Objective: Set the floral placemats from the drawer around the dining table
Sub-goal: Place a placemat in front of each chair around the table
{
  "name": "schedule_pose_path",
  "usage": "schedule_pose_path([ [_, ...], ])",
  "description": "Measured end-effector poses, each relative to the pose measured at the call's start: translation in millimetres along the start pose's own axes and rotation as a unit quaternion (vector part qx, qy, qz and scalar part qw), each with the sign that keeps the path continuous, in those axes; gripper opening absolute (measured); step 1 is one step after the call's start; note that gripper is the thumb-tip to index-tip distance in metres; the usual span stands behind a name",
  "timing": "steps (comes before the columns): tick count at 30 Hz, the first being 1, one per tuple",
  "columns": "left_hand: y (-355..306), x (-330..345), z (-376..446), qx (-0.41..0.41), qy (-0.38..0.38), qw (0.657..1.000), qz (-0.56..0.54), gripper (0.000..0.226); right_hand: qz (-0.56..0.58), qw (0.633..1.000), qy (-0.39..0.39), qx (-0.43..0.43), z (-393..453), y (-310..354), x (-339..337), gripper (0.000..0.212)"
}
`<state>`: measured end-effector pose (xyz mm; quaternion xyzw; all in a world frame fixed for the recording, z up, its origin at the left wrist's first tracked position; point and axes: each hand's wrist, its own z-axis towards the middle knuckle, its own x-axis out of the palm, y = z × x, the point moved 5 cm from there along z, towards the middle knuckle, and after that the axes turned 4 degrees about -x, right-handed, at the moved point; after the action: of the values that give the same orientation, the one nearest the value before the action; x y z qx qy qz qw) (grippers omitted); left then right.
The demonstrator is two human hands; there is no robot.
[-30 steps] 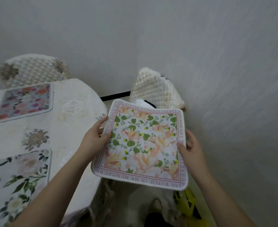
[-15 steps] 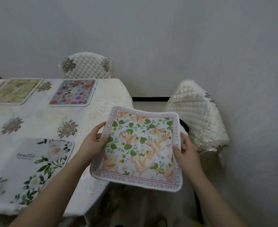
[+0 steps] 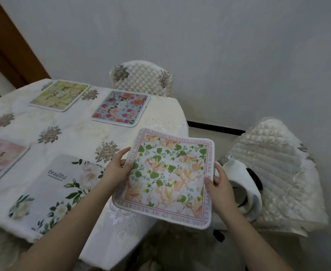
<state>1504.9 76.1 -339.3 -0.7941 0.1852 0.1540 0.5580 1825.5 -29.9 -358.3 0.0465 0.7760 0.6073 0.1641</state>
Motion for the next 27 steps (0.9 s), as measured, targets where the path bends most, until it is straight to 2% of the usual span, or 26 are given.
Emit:
schedule_pose_path([
  [9, 29.5, -31.6, 80.2, -0.014, 0.018, 0.998, -0.052, 0.052, 0.011, 0.999, -0.001, 0.048, 53.9, -1.3, 61.0, 0.052],
  [13, 37.5, -41.7, 105.0, -0.058, 0.024, 0.993, -0.096, 0.044, 0.018, 0.997, 0.003, 0.078, 73.3, -8.1, 76.3, 0.054],
  [20, 54.6, -38.3, 146.5, -0.119, 0.020, 0.986, -0.111, 0.038, -0.014, 0.993, 0.040, 0.107, 113.8, -14.4, 94.7, 0.021],
  [27, 59.1, -24.8, 177.2, -0.137, -0.022, 0.989, -0.059, 0.026, -0.079, 0.977, 0.094, 0.172, 166.9, -55.1, 105.7, 0.019],
])
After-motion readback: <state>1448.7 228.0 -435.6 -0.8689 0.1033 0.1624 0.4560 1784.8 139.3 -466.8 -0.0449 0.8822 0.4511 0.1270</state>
